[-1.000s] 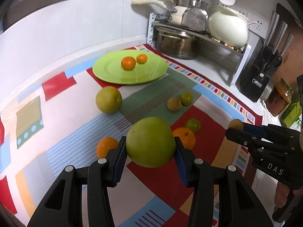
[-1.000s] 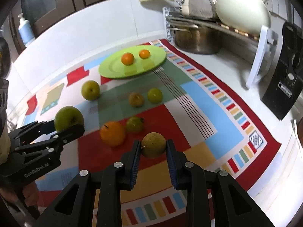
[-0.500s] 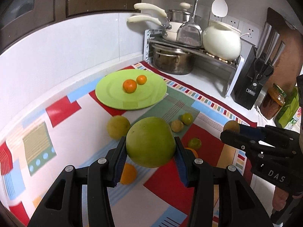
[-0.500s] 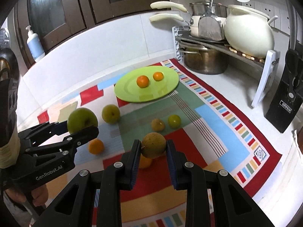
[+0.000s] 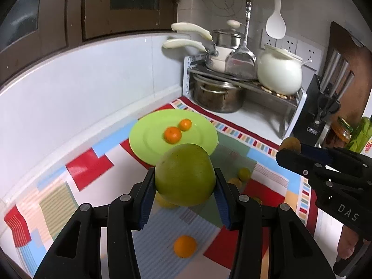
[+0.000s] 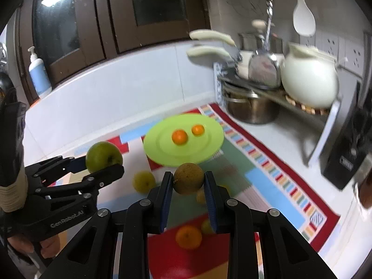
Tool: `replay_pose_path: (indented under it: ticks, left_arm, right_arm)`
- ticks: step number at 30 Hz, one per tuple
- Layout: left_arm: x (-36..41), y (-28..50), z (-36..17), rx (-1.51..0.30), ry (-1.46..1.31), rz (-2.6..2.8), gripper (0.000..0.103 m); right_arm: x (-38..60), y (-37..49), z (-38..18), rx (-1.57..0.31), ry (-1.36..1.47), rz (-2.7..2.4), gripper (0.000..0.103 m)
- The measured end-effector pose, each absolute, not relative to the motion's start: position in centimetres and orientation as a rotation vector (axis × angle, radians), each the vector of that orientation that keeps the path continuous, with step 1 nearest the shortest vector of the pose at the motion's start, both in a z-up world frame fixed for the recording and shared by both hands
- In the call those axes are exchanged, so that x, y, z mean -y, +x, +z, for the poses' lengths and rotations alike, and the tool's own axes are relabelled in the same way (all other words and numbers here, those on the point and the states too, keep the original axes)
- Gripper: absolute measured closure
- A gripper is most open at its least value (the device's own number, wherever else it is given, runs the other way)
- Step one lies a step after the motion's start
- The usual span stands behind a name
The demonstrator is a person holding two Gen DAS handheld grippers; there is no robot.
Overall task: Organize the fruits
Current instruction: 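Carry both fruits onto the green plate and open both tools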
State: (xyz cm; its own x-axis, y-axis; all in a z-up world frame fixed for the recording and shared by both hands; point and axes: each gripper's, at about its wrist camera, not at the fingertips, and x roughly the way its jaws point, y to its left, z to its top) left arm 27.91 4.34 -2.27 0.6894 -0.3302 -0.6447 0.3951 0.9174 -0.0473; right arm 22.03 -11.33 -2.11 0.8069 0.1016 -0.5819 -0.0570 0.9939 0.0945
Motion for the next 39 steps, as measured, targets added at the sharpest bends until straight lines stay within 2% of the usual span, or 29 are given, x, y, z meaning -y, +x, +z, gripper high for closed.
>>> replay_pose_path:
  ticks: [25, 39]
  left_arm:
    - [-2.7, 35.9, -0.6, -0.691, 0.094, -0.341, 0.056]
    - [-1.4, 42.9, -4.5, -0.748, 0.134, -0.347, 0.056]
  right_arm:
    - [11.3, 30.7, 1.3, -0.590, -0.024, 0.180, 0.075]
    - [13.1, 39.9, -1.9, -0.686, -0.036, 0.228, 0.075]
